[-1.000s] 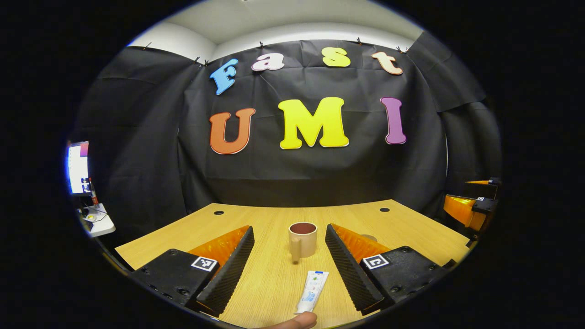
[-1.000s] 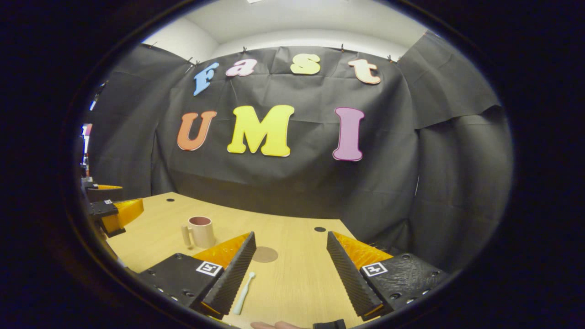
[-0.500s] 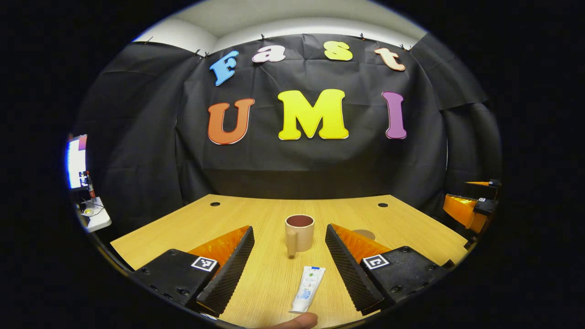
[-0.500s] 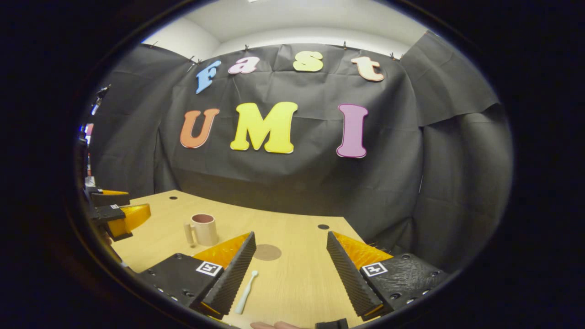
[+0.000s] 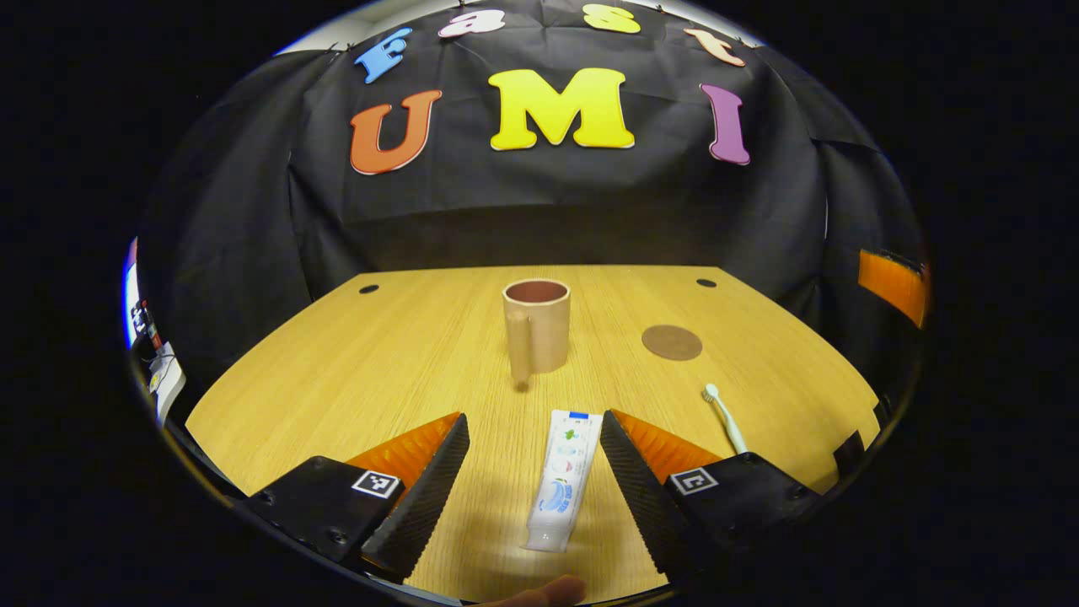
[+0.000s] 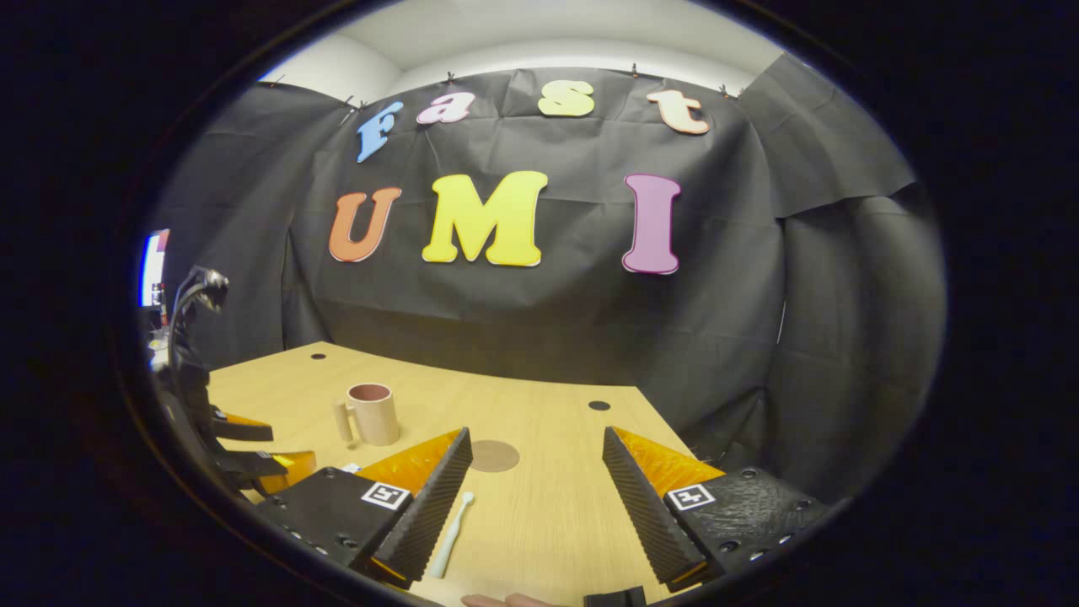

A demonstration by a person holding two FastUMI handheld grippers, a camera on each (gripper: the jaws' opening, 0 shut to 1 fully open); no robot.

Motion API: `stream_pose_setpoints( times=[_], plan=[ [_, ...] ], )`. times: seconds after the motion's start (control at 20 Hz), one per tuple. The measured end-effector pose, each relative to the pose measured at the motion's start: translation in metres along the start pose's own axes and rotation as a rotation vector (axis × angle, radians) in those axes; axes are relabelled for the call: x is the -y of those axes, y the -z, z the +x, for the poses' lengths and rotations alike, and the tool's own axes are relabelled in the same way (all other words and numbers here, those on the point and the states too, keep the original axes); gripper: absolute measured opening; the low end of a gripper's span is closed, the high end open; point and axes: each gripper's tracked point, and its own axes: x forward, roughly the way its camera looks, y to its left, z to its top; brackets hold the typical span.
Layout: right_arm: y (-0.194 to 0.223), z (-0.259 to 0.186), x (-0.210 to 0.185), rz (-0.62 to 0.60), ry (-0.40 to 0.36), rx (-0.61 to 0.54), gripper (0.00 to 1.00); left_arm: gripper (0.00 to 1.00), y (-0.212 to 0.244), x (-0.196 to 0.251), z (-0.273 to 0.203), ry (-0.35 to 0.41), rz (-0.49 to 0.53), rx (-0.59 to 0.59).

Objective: Put the toothbrush and toothpaste on the desktop into the cup, then pick up the cup and place it on the coaster on the desktop.

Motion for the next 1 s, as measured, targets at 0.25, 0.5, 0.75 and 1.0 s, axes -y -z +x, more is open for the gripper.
stream_pose_setpoints(
  times=[0.25,0.5,0.75,1.0],
  plan=[
    [0.010,0.007,0.001,-0.008,0.006,-0.038,0.95,0.99,0.053,0.010,0.009,0.050,-0.048,-0.200],
    [0.013,0.010,0.000,-0.006,0.008,-0.046,0.95,0.89,0.065,0.006,0.015,0.030,-0.026,-0.250],
    [0.018,0.013,-0.005,-0.013,0.004,-0.061,0.95,0.77,0.065,0.001,0.014,0.039,0.007,-0.250],
    [0.032,0.021,-0.010,-0.006,-0.004,-0.100,0.94,0.48,0.064,0.011,0.014,0.043,0.037,-0.224]
  ],
)
